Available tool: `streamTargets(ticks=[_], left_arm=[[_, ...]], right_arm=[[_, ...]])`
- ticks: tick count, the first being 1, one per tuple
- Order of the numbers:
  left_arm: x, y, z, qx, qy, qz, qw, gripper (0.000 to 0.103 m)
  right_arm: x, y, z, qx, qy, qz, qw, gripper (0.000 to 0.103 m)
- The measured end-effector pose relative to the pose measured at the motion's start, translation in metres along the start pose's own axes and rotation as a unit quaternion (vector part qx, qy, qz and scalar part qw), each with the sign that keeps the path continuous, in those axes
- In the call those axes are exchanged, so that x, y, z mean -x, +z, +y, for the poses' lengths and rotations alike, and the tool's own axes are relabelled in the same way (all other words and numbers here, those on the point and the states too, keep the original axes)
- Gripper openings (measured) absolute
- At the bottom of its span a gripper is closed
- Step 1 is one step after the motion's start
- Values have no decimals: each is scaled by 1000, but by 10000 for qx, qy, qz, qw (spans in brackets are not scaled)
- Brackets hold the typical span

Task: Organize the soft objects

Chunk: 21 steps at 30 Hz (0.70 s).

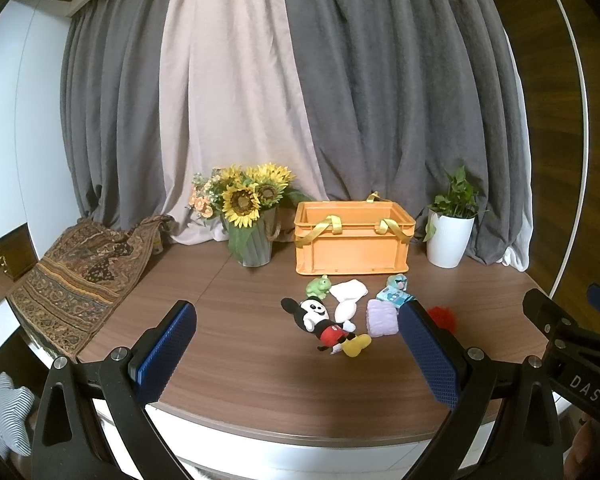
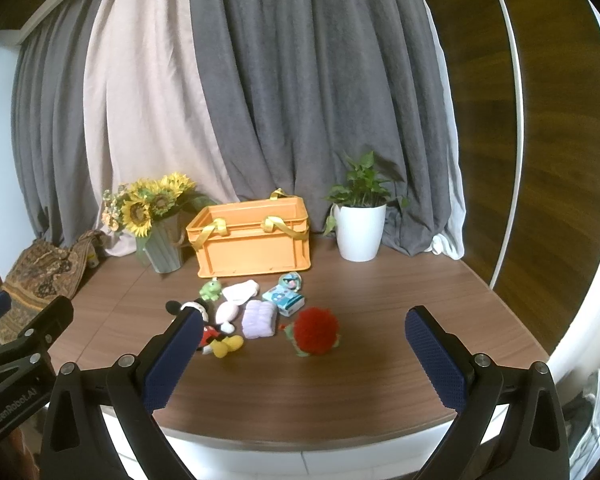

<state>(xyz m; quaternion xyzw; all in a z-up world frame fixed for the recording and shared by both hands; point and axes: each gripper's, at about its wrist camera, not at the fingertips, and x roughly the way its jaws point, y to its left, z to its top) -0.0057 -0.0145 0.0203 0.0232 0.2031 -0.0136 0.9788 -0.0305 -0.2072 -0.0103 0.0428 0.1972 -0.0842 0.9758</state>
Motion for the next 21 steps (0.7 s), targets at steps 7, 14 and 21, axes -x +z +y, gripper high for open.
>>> streamTargets(ticks=[7, 14, 21], left_arm=[[-7, 5, -9, 3, -9, 12, 10000, 103], [-14, 8, -12, 29, 15, 19, 10000, 103], [-20, 3, -9, 49, -3, 63, 10000, 103]], right_arm=[[-2, 1, -2, -16, -5, 6, 10000, 102], [-3, 0, -4, -21, 2, 2, 10000, 102], [-6, -1, -5, -35, -8, 10, 10000, 102]])
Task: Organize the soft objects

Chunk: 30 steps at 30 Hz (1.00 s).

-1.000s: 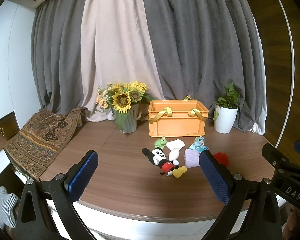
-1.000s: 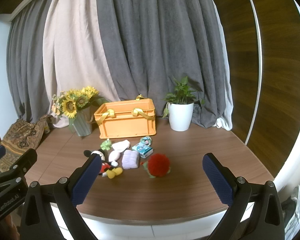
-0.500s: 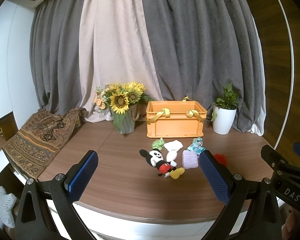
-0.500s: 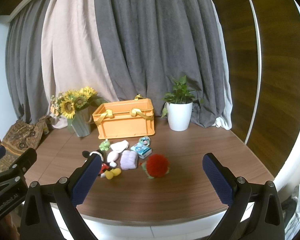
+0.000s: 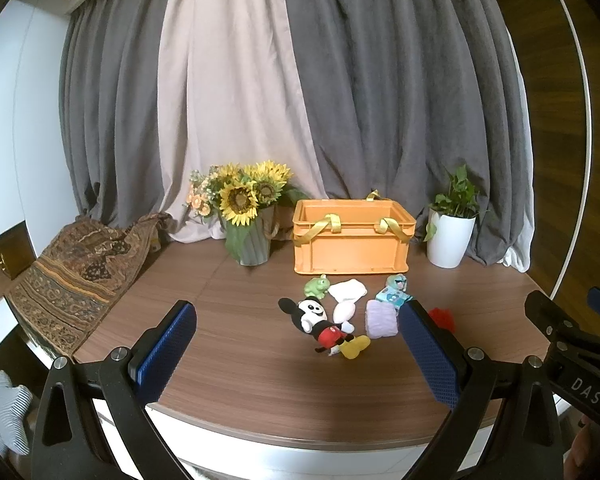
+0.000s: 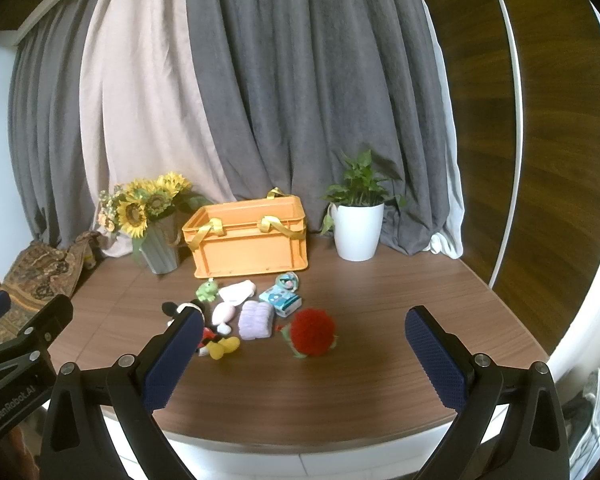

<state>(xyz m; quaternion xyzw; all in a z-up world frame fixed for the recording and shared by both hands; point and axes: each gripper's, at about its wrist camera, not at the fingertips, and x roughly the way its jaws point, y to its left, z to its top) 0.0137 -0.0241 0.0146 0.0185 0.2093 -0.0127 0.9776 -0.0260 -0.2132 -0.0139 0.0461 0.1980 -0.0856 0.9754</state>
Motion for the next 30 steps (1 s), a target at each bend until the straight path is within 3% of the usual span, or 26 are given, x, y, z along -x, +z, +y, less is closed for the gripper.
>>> streamTargets(ticks=[13, 23, 30], left_arm=[[-53, -18, 5, -38, -129, 335, 9993, 102], [-122, -15, 16, 34, -425, 532, 9977, 96], [-177, -21, 25, 96, -780, 922, 9926, 91]], right_arm=[[-47, -18, -1, -210, -103, 341, 9991, 102], [-104, -18, 10, -429, -238, 515, 9975, 102], [-146, -20, 26, -551, -509, 713, 9946, 102]])
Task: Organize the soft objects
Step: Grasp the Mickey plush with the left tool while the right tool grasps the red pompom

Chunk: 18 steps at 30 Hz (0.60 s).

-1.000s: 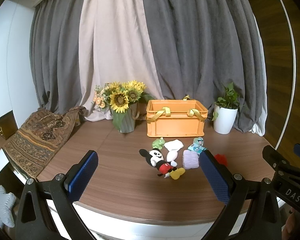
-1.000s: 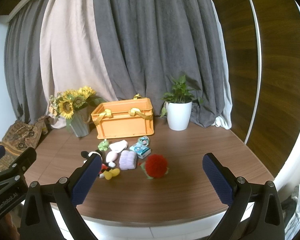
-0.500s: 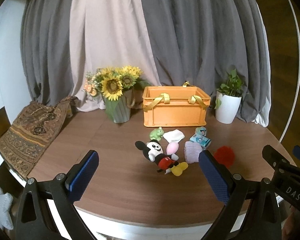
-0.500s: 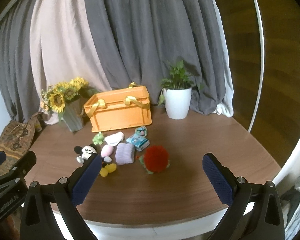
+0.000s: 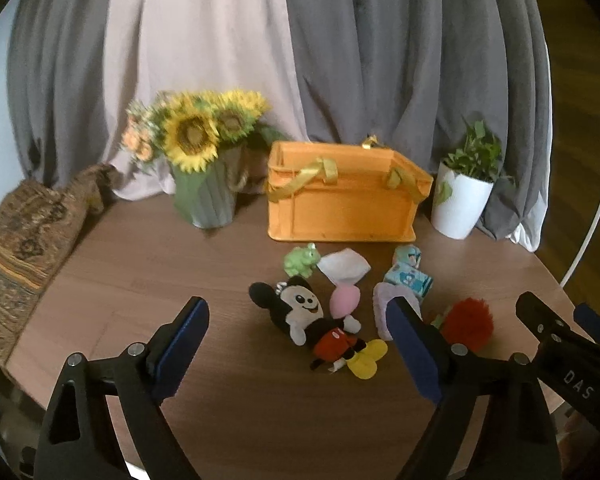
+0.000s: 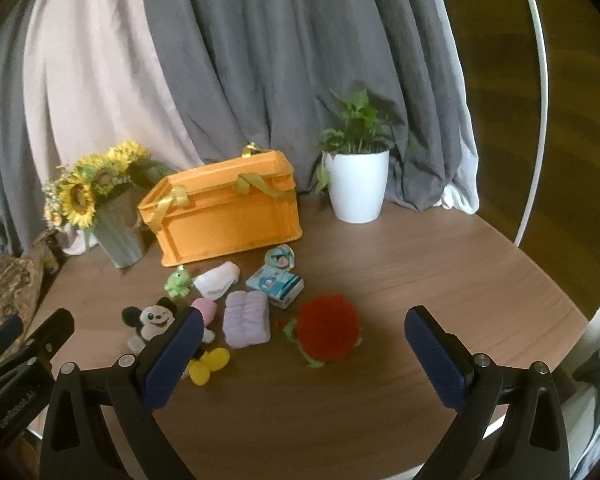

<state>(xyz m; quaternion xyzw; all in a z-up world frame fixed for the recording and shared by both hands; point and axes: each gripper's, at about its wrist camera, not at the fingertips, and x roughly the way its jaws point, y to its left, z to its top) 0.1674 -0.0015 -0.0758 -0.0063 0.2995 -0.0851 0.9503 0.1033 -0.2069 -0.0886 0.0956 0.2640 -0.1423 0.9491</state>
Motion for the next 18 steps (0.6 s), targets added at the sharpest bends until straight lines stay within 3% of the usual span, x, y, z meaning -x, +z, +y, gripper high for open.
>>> streamTargets(ticks=[9, 18], left_arm=[[-52, -15, -2, 274, -32, 547, 9981, 84], [-84, -33, -20, 744, 446, 863, 9925, 81]], right_arm=[[-43, -5, 4, -32, -356, 351, 9987, 101], [-99, -11, -15, 193, -20, 881, 9959, 95]])
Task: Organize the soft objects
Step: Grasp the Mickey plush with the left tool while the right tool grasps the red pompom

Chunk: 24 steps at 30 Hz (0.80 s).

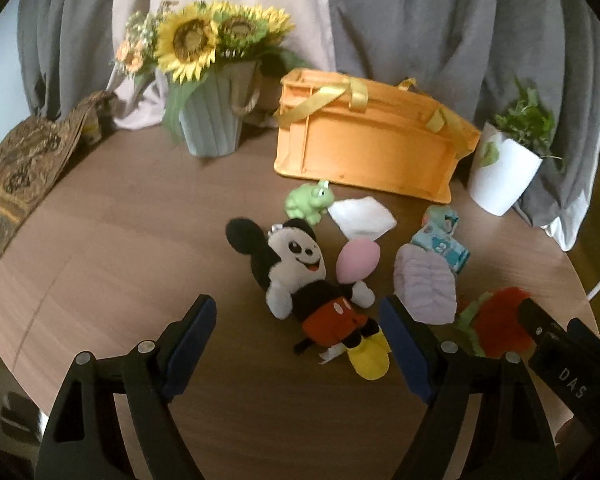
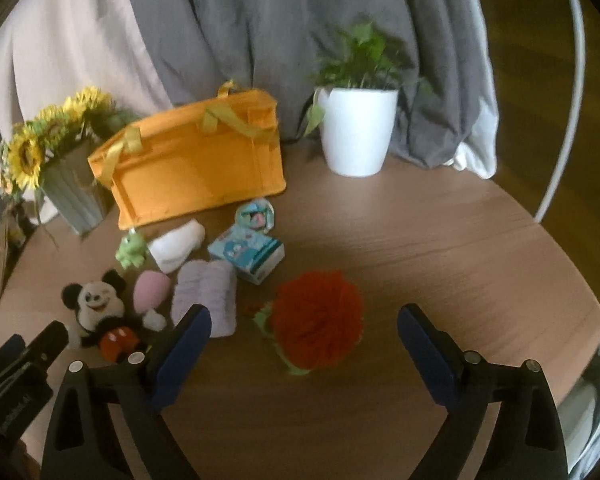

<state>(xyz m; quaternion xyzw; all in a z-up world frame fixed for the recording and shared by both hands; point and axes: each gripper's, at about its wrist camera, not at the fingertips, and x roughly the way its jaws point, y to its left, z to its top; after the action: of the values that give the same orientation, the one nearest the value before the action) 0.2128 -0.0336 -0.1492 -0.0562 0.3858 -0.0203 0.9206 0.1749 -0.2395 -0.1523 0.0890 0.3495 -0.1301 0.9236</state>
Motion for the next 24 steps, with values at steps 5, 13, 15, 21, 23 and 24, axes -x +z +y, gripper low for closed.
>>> streamTargets(ticks=[5, 13, 15, 21, 23, 24], left_arm=[[-24, -9, -7, 254, 132, 229, 9993, 79], [-52, -11, -15, 491, 141, 389, 9979, 72], [-57, -10, -16, 520, 143, 394, 9978, 71], [-70, -6, -16, 615, 123, 391, 9973, 63], [-75, -6, -15, 622, 115, 403, 9972, 59], [-76, -6, -15, 625, 113, 404, 9972, 56]], right_arm=[[-29, -3, -8, 70, 145, 226, 9996, 92], [-59, -6, -13, 115, 257, 452, 9986, 87], [-65, -7, -12, 138, 281, 491, 9983, 86], [-74, -9, -10, 172, 307, 575, 9977, 79], [-77, -9, -9, 198, 306, 600, 9975, 75], [-78, -10, -8, 199, 305, 620, 9974, 74]])
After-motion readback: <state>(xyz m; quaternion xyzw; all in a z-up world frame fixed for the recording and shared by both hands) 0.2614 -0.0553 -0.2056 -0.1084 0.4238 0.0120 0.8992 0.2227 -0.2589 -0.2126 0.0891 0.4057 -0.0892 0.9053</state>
